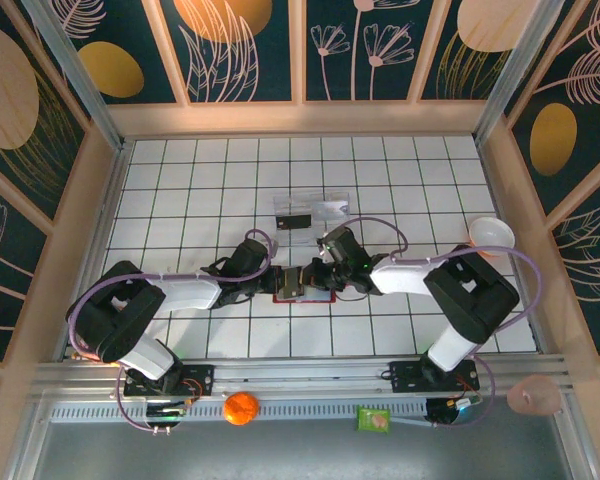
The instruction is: Take the credit cards out of the card holder
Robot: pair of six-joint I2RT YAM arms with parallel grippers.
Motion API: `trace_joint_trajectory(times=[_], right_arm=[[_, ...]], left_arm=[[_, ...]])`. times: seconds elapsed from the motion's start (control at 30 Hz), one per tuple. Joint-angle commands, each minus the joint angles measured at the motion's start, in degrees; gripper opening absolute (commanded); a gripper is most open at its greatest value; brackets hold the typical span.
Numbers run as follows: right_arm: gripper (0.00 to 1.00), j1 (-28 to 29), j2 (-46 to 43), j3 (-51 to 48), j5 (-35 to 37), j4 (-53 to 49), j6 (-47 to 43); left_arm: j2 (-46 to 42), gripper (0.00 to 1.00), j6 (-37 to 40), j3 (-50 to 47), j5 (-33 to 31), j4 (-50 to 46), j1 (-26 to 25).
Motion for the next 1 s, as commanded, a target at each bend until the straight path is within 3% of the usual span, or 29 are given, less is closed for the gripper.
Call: trace_joint_trajectory(times=[0.0,0.5,0.63,0.77,0.97], right_arm=[[0.00,-0.5,-2.9,-1.3,1.2,-5.5,-0.7],[0.00,-3.9,-16.7,-4.6,8.3,-13.7,-8.2],[0.00,-5.6,-21.7,-4.5,5.5,-11.2,-12.1],[0.00,-6.8,-25.7,-4.3,2.0,-5.6,-13.6],[0.00,-8.5,-28.6,-7.3,-5.0,10.0,-9.0]], left_arm=[[1.7,0.00,-0.2,-1.0,0.2,-5.4,-0.2],[-3.0,0.01,-0.6,0.1,2.2,-3.4,-0.2],[-9.0,0.19,1.3,1.0,5.0,-0.8,0.2],[-14.7,0.38,0.4,-3.2,11.6,9.1,3.5],[-16.5,0.48,-10.9,-10.9,24.3,37.9,7.9]])
